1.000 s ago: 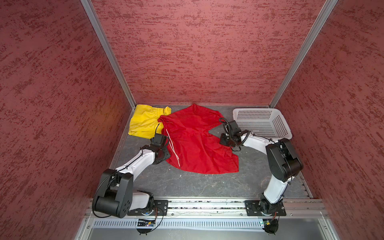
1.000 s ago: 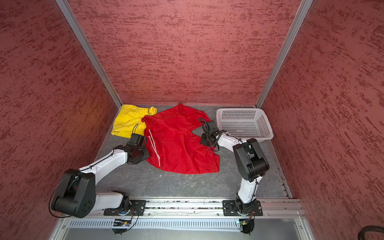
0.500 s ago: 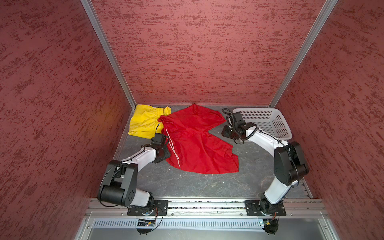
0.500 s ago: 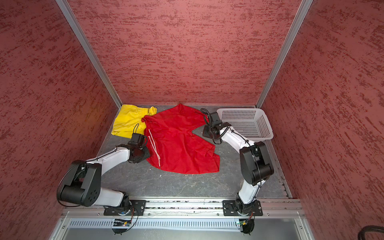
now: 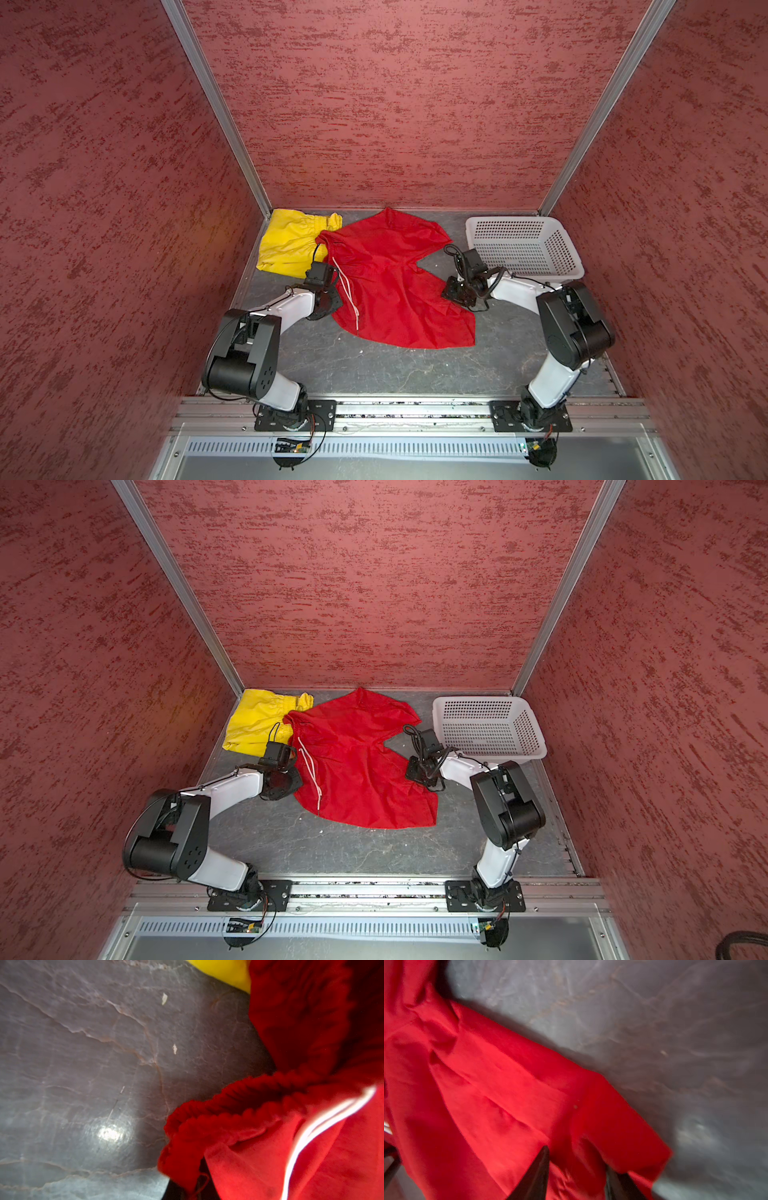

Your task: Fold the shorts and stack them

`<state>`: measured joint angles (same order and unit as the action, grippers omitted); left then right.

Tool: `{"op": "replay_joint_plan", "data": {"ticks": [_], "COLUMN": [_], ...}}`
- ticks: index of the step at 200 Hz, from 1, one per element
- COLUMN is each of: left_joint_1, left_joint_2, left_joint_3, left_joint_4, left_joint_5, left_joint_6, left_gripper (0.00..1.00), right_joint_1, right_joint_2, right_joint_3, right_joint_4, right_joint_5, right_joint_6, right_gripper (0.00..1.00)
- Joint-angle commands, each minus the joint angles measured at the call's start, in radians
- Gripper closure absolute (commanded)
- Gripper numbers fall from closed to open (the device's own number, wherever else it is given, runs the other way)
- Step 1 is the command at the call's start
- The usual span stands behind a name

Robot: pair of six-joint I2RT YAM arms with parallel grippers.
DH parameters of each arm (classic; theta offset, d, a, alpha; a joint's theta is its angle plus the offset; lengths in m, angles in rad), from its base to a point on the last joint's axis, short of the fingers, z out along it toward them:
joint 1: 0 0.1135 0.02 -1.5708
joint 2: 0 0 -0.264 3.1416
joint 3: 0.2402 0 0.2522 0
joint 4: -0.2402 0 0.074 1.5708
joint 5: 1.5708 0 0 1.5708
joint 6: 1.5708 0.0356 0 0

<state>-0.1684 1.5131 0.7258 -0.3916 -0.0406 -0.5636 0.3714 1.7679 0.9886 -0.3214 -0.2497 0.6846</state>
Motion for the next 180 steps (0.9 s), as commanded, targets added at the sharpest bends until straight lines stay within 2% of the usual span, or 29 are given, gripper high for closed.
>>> {"op": "replay_joint_plan", "data": {"ticks": [1, 8, 13, 39, 82, 88, 100, 113, 141, 180], "left_joint_1": [0.005, 0.004, 0.005, 0.006, 0.012, 0.013, 0.015, 0.015, 0.013, 0.013], "left_joint_2": [0.025, 0.024, 0.024, 0.026, 0.017, 0.018, 0.019, 0.014, -0.010, -0.034], "left_joint_3": [-0.010, -0.011, -0.012, -0.008, -0.017, -0.015, -0.013, -0.017, -0.025, -0.023], "left_joint_4": [-0.022, -0.025, -0.024, -0.033, -0.031, -0.032, -0.036, -0.039, -0.053, -0.079], "left_joint_5": [0.019, 0.019, 0.020, 0.013, 0.013, 0.014, 0.019, 0.026, 0.027, 0.022], "left_joint_6": [0.014, 0.012, 0.013, 0.018, 0.014, 0.014, 0.013, 0.008, 0.004, 0.002], "left_gripper": [0.92, 0.92, 0.93, 1.00, 1.00, 1.00, 1.00, 1.00, 1.00, 1.00], "right_joint_1": [0.002, 0.000, -0.002, -0.028, -0.100, -0.111, -0.123, -0.125, -0.121, -0.027], "right_joint_2": [0.019, 0.016, 0.013, -0.014, 0.052, 0.075, 0.123, 0.153, 0.117, -0.054], "right_joint_3": [0.036, 0.058, 0.077, 0.218, 0.547, 0.590, 0.666, 0.712, 0.688, 0.456], "right_joint_4": [0.108, 0.097, 0.086, -0.017, -0.198, -0.218, -0.263, -0.289, -0.274, -0.224], "right_joint_5": [-0.019, -0.003, 0.013, 0.126, 0.363, 0.377, 0.399, 0.409, 0.381, 0.350], "right_joint_6": [0.066, 0.065, 0.060, -0.007, -0.144, -0.155, -0.163, -0.167, -0.153, -0.173], "right_gripper": [0.85, 0.96, 1.00, 1.00, 1.00, 0.91, 0.65, 0.51, 0.46, 0.46]}}
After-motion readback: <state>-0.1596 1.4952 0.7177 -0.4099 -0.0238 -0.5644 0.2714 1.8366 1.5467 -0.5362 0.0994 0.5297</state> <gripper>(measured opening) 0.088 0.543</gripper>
